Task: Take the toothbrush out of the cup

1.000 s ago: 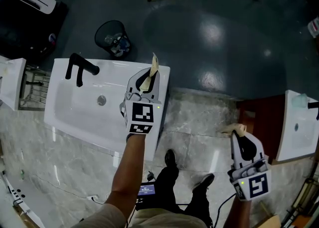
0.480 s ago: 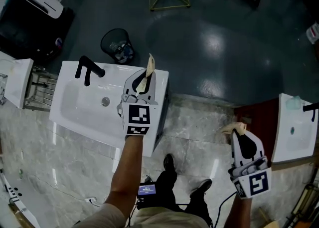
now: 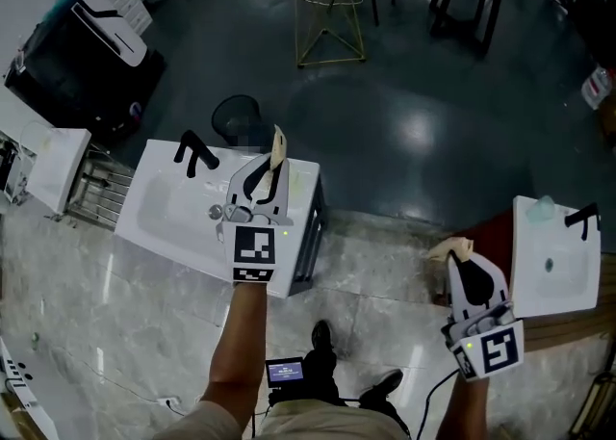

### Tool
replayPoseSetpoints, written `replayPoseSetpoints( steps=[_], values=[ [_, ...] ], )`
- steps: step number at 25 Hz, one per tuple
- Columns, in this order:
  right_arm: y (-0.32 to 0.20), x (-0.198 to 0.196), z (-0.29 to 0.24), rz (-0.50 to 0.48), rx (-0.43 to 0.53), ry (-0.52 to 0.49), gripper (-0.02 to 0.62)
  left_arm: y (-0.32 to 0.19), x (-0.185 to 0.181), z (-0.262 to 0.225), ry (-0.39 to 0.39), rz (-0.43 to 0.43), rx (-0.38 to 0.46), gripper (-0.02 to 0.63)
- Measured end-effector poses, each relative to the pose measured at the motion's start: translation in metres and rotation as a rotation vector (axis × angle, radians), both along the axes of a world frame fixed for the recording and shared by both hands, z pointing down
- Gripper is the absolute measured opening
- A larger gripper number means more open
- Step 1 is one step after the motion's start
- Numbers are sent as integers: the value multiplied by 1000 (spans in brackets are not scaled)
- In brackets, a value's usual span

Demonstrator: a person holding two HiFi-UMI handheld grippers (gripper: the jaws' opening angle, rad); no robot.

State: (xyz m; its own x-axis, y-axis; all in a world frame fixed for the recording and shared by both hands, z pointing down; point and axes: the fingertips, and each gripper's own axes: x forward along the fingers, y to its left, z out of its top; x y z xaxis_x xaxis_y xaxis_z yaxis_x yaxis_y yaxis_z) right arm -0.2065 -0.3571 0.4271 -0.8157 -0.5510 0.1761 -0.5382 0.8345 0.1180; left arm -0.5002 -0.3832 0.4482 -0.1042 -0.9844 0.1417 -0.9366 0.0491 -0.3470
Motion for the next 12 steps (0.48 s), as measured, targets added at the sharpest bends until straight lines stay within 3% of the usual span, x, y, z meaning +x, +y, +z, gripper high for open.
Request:
replayPoseSetpoints(
  steps=[7,12],
  values=[
    [35,58,-63,11,70,-64,14,52,67,-90,-27,53,97,37],
    [62,115,-118,30,124,-83,14,90,142,-150,-32,127,136,37]
  ],
)
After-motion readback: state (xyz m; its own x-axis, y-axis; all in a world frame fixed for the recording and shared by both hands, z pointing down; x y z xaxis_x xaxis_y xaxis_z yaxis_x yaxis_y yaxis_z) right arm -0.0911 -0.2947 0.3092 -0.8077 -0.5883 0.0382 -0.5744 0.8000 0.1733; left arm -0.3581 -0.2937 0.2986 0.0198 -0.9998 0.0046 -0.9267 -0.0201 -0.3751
